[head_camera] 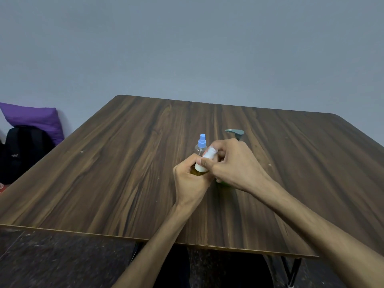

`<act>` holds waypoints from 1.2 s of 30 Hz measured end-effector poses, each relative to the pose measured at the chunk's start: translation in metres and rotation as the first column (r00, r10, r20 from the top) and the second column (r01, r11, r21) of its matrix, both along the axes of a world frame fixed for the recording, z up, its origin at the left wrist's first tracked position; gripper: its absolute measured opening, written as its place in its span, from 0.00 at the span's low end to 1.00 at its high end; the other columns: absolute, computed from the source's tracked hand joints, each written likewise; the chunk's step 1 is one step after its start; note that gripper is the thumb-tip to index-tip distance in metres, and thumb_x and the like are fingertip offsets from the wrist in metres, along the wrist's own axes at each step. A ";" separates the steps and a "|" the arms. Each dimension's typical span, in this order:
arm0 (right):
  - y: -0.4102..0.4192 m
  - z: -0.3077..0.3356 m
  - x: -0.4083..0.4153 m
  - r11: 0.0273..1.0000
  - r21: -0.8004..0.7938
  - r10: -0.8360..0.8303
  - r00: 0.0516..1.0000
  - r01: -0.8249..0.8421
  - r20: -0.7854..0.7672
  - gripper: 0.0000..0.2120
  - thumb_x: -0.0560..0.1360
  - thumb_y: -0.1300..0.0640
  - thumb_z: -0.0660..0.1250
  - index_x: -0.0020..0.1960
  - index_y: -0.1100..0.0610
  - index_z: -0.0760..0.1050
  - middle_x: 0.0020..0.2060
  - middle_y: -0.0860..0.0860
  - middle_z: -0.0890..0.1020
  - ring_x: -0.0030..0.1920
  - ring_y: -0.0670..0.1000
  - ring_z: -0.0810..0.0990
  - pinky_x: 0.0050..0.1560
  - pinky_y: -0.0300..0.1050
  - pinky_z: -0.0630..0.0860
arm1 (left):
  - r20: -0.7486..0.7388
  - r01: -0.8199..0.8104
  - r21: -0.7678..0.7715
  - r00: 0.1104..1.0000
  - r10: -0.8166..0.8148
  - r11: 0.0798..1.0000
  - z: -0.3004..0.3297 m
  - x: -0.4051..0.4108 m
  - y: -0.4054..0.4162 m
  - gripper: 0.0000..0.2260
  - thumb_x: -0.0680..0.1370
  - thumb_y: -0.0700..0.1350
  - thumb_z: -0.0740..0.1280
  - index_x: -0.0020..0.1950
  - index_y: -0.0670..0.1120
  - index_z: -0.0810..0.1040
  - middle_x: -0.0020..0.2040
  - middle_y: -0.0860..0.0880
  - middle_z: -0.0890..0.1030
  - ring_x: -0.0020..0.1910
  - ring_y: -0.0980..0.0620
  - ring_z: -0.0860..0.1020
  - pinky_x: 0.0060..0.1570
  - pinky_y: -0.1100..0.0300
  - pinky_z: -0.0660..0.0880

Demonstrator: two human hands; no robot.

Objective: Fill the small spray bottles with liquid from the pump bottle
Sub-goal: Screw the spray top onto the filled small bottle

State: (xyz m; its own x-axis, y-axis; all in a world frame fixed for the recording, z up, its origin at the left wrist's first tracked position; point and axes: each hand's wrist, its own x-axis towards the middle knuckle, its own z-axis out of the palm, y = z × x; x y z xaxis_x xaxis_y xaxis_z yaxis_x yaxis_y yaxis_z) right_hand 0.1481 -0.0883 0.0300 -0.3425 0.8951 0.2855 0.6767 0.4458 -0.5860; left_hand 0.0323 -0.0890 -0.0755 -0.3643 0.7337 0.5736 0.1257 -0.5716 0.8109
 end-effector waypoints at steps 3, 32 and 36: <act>-0.001 -0.010 0.008 0.999 -0.022 0.021 0.992 -0.024 -0.126 0.15 0.72 0.41 0.75 0.41 0.53 0.82 0.33 0.51 0.84 0.34 0.51 0.83 0.41 0.57 0.83 | 0.000 0.030 -0.033 1.000 -0.030 0.999 -0.005 0.002 0.004 0.10 0.72 0.38 0.79 0.37 0.44 0.79 0.33 0.53 0.80 0.35 0.58 0.76 0.34 0.57 0.73; 0.005 -0.021 0.041 0.980 0.199 0.046 0.964 0.008 -0.262 0.06 0.76 0.49 0.76 0.46 0.50 0.84 0.34 0.46 0.83 0.35 0.47 0.82 0.36 0.39 0.77 | -0.323 0.064 -0.020 0.944 -0.067 0.998 -0.010 -0.016 0.002 0.11 0.73 0.41 0.81 0.54 0.44 0.86 0.47 0.50 0.85 0.42 0.49 0.83 0.39 0.53 0.82; 0.002 -0.027 0.043 0.970 0.236 0.048 0.917 0.051 -0.396 0.04 0.76 0.60 0.74 0.48 0.53 0.85 0.35 0.46 0.84 0.36 0.48 0.82 0.37 0.39 0.78 | -0.278 -0.059 -0.127 0.960 0.022 0.990 -0.010 -0.033 0.001 0.12 0.71 0.44 0.82 0.53 0.47 0.88 0.44 0.52 0.85 0.41 0.51 0.83 0.43 0.54 0.82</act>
